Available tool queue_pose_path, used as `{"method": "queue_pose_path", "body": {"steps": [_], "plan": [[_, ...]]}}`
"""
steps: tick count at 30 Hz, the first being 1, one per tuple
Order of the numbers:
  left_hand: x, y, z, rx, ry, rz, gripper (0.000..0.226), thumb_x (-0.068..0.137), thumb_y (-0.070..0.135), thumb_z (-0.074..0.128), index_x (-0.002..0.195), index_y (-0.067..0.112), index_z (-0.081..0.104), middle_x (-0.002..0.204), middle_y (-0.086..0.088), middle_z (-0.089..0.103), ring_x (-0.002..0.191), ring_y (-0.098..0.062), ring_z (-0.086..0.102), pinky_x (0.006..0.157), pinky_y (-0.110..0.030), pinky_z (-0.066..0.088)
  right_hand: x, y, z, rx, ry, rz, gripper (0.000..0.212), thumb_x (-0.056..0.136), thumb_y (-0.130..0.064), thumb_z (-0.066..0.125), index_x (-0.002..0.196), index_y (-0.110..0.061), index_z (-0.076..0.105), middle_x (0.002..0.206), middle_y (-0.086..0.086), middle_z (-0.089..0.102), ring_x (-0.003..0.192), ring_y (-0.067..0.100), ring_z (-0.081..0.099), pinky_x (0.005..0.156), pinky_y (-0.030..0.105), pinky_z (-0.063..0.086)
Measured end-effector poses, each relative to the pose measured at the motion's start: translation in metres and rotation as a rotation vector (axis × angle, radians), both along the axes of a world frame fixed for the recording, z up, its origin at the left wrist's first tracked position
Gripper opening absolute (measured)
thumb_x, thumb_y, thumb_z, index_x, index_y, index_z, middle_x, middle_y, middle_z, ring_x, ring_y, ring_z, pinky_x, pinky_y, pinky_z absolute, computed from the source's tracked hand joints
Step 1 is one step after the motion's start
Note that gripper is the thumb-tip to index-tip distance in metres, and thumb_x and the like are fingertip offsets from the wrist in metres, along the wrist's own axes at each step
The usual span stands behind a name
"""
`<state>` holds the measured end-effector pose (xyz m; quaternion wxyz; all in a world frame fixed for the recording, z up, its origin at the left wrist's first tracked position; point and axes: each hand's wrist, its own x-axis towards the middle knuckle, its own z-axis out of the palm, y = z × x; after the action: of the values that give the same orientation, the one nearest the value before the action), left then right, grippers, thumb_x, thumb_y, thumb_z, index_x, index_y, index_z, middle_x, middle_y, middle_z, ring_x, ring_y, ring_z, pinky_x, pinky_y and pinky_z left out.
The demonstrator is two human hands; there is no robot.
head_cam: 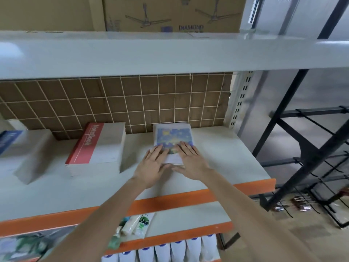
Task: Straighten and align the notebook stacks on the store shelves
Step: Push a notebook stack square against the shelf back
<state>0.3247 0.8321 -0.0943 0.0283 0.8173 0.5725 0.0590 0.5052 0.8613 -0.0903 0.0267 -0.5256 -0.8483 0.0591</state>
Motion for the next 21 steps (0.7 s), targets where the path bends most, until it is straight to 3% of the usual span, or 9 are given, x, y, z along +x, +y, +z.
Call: {"method": "queue_pose_path", "body": {"steps": [4,7,10,21], "plan": [[0.001,0.001,-0.009,0.037,-0.112,0.116,0.069,0.091,0.055,0.013,0.150,0.021,0.009,0.158,-0.006,-0.005,0.146,-0.020,-0.002,0.115,-0.028,-0.005,0.003,0.007,0.001,-0.004,0.013,0.028,0.084,0.091,-0.065,0.034,0.152,-0.017,0.005,0.160,0.002,0.002,0.147,0.015,-0.004,0.119,0.035,-0.002],[0.009,-0.002,-0.014,0.047,-0.206,0.156,0.066,0.092,0.052,0.016,0.150,0.020,0.012,0.158,-0.005,-0.004,0.146,-0.020,-0.001,0.115,-0.028,0.002,0.004,0.012,-0.001,0.010,0.009,0.049,0.082,0.092,-0.063,0.034,0.152,-0.017,0.005,0.160,0.003,0.002,0.147,0.016,-0.003,0.119,0.034,-0.002],[0.011,0.002,-0.016,0.052,-0.300,0.160,0.058,0.099,0.037,0.036,0.150,0.018,0.016,0.158,-0.003,-0.002,0.145,-0.019,0.000,0.115,-0.028,0.011,0.006,0.018,-0.002,0.017,0.015,0.059,0.080,0.093,-0.061,0.034,0.152,-0.016,0.006,0.160,0.004,0.003,0.147,0.017,-0.001,0.118,0.033,-0.002],[0.014,0.011,-0.014,0.038,-0.350,0.159,0.059,0.099,0.031,0.042,0.149,0.014,0.017,0.158,-0.005,-0.001,0.146,-0.020,0.005,0.113,-0.023,0.014,0.011,0.031,-0.006,0.056,0.079,0.088,0.078,0.092,-0.060,0.040,0.151,-0.016,0.014,0.159,0.005,0.012,0.146,0.018,0.008,0.115,0.029,0.000]]}}
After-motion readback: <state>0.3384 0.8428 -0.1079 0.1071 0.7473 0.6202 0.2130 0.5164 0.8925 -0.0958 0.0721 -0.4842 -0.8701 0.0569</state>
